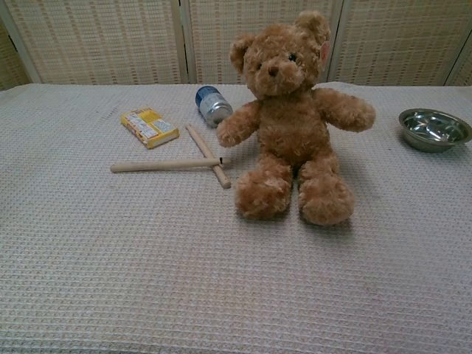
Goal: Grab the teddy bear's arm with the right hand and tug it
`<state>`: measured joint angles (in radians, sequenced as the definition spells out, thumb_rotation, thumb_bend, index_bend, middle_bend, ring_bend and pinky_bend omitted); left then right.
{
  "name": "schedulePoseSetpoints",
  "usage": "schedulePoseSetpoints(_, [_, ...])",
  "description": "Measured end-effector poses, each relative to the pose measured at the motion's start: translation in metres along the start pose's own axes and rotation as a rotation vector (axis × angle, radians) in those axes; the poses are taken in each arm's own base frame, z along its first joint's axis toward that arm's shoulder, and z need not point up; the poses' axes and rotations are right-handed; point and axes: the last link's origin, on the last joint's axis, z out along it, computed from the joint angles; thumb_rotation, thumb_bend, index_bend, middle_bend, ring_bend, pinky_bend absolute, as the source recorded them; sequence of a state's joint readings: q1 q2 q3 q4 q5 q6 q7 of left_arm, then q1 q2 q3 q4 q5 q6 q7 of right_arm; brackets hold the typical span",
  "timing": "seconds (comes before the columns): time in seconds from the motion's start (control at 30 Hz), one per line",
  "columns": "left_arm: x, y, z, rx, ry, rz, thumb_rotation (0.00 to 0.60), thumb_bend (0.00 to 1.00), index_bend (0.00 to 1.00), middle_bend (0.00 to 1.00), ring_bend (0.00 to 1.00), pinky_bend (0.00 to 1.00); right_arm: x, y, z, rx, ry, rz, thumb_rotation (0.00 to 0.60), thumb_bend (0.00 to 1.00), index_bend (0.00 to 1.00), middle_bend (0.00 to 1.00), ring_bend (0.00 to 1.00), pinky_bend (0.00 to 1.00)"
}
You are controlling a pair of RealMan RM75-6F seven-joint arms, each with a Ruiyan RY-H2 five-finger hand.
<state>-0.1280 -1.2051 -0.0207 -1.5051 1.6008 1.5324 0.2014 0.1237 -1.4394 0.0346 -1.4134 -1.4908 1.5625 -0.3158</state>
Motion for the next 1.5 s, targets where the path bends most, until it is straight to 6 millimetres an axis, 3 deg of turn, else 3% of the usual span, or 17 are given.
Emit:
schedulePoseSetpoints(0.3, [0.002,0.002,-0.001,-0.012,0.013,-0.005,0.600,0.44,0.26,0.32,0.33,0.55,0.000,-0.001,-0.004,0.018,0.036,0.045,0.600,0.06,0.05,0.12,0.00,0.16])
schedulePoseSetpoints(0.43, [-0.001,0.003,0.002,-0.022,-0.001,-0.004,0.600,0.44,0.27,0.33,0.34,0.55,0.002,-0.008,0.003,0.028,0.088,0.075,0.600,0.06,0.10,0.12,0.00,0.19])
schedulePoseSetpoints(0.73, [0.000,0.006,0.001,-0.043,0.006,-0.011,0.600,0.44,0.27,0.33,0.34,0.55,-0.005,-0.043,0.048,0.092,0.204,0.007,0.600,0.06,0.11,0.12,0.00,0.22])
schedulePoseSetpoints(0.9, [-0.001,0.006,0.001,-0.047,0.000,-0.012,0.600,0.44,0.27,0.33,0.34,0.55,-0.010,-0.056,0.062,0.118,0.206,0.000,0.600,0.06,0.10,0.12,0.00,0.22])
schedulePoseSetpoints(1.07, [-0.002,0.006,0.001,-0.045,-0.008,-0.011,0.600,0.44,0.27,0.33,0.34,0.55,-0.021,-0.084,0.096,0.174,0.206,-0.021,0.600,0.06,0.10,0.12,0.00,0.22])
schedulePoseSetpoints(1.23, [0.000,0.006,0.000,-0.044,-0.004,-0.016,0.600,0.44,0.27,0.33,0.34,0.55,-0.034,-0.099,0.116,0.192,0.198,-0.047,0.600,0.06,0.11,0.12,0.00,0.22])
schedulePoseSetpoints(1.5, [-0.001,0.008,-0.001,-0.055,-0.006,-0.011,0.600,0.44,0.27,0.33,0.34,0.55,-0.046,-0.119,0.136,0.221,0.212,-0.017,0.600,0.06,0.22,0.14,0.00,0.22])
